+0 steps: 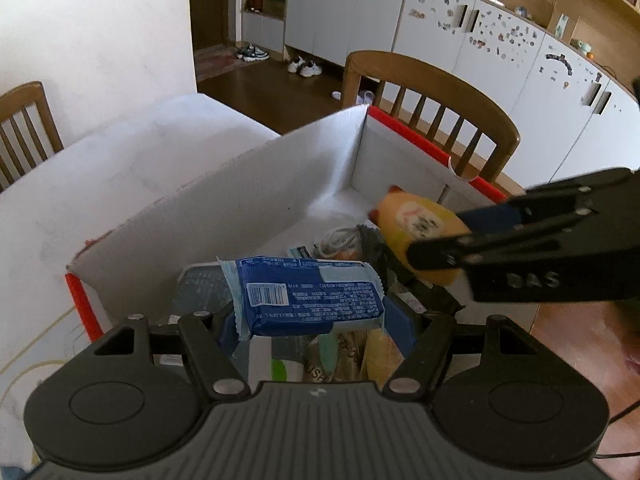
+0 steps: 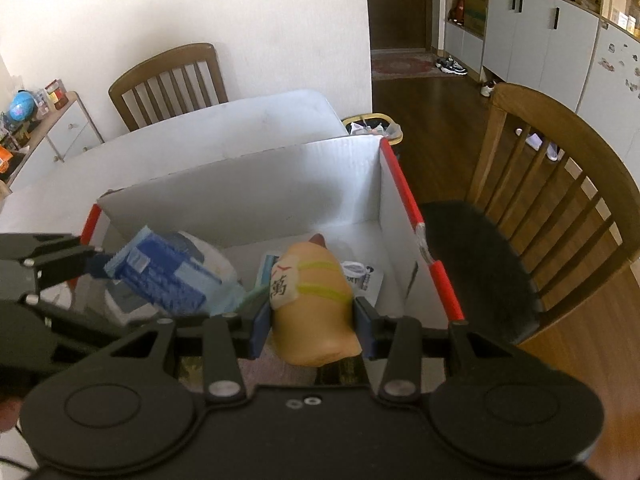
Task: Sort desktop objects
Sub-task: 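Lower both items into the box and open both tools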
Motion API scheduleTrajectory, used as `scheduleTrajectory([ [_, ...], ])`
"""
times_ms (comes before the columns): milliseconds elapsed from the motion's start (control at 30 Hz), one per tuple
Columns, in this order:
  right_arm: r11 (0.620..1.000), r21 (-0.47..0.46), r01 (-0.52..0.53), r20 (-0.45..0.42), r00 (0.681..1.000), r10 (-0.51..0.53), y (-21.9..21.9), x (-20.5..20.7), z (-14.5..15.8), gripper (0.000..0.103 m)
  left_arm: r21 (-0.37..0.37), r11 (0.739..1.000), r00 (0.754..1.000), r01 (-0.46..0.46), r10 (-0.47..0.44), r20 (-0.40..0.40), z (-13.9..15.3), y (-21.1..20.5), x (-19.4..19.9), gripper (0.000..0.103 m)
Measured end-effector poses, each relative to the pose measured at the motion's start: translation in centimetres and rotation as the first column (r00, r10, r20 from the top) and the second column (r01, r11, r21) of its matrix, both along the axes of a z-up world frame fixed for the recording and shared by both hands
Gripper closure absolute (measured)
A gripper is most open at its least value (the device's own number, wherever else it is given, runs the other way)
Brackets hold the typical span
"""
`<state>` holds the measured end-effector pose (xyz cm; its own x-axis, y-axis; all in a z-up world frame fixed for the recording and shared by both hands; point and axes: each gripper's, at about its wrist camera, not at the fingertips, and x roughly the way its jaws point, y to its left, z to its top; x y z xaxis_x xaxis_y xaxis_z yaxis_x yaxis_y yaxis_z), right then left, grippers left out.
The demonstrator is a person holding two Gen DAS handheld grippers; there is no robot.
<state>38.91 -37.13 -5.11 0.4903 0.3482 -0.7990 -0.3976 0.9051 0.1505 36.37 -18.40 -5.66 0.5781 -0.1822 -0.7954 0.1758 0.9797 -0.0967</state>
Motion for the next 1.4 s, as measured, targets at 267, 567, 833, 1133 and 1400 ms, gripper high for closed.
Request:
scheduleTrajectory([
  [267, 1.000, -0.020, -0.010, 0.000, 1.000, 0.010, 1.4, 1.3, -1.2, 0.060, 0.009, 1.000, 1.000, 0.006, -0.006, -0.030, -0.7, -0.3, 0.3, 0.032],
  [567, 0.999, -0.037, -0.030, -0.017, 0.999, 0.029, 2.0, 1.9, -2.1, 0.059, 0.017, 1.000, 0.997, 0.016, -0.014, -0.078, -1.6, -0.2, 0.6, 0.032],
  [833, 0.999, -0.026, -0.029, -0.034, 0.999, 0.028, 2.1, 2.2, -2.1, 0.057, 0.021, 1.000, 0.995, 0.006, -0.004, -0.096, -1.7, 0.0, 0.9, 0.030],
  [1133, 0.999, -0.009, -0.032, -0.029, 0.999, 0.031, 1.7, 2.2, -1.7, 0.042, 0.011, 1.000, 0.997, -0.022, 0.023, -0.078, -1.2, 0.4, 0.8, 0.024],
  [1400, 0.999, 0.022, -0.025, -0.010, 1.000, 0.025, 1.0, 1.7, -0.4, 0.038, 0.004, 0.999, 0.998, -0.039, 0.039, -0.058, -0.5, 0.8, 0.3, 0.021],
])
